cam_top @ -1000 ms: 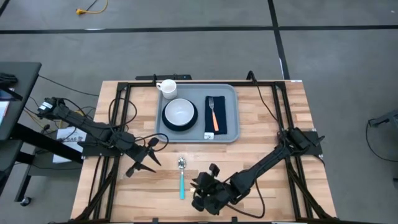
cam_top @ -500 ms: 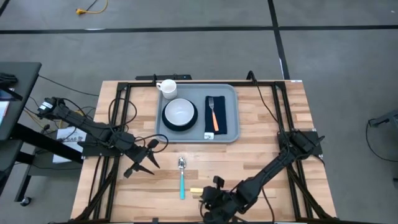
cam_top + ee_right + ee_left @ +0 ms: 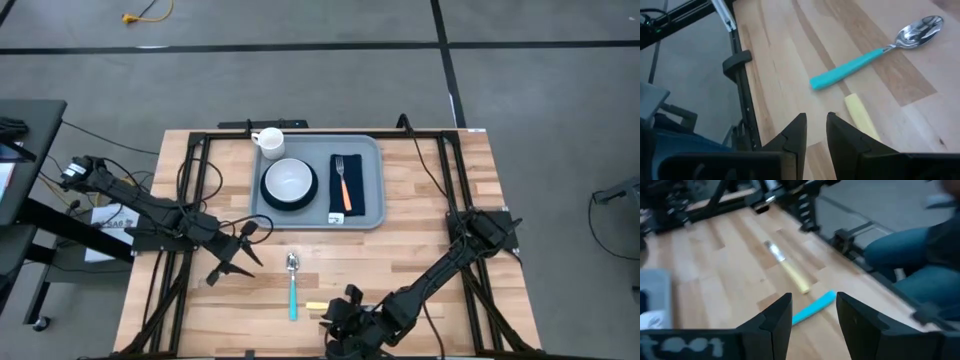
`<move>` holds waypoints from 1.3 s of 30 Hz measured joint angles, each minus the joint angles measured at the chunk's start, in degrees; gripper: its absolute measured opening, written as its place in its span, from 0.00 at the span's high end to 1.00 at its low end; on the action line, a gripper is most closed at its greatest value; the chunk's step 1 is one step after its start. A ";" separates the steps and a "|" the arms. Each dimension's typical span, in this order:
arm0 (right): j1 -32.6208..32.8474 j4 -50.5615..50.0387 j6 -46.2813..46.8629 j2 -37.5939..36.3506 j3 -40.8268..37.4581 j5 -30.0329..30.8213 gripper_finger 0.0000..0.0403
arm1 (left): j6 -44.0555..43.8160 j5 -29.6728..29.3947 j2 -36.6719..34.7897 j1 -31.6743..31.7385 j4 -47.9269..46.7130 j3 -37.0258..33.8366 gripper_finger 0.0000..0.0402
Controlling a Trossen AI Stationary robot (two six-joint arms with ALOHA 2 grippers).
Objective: Set up tray
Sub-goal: Put the blue spoon on the blue napkin to the left of the orange fork
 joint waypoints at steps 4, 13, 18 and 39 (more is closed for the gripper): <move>-0.46 0.66 0.71 0.00 0.00 0.17 0.84 | -2.19 -6.08 3.29 0.00 -2.97 2.54 0.64; -0.21 1.49 3.88 -0.02 0.02 1.17 0.84 | -1.06 -4.20 14.53 -0.09 -8.19 6.64 0.64; 0.55 1.46 6.65 -0.04 0.02 1.30 0.84 | 1.07 0.08 18.56 -0.15 -8.14 8.35 0.64; 5.04 2.04 12.74 0.31 0.06 15.03 0.84 | -1.44 0.83 21.63 -0.16 -8.02 9.36 0.64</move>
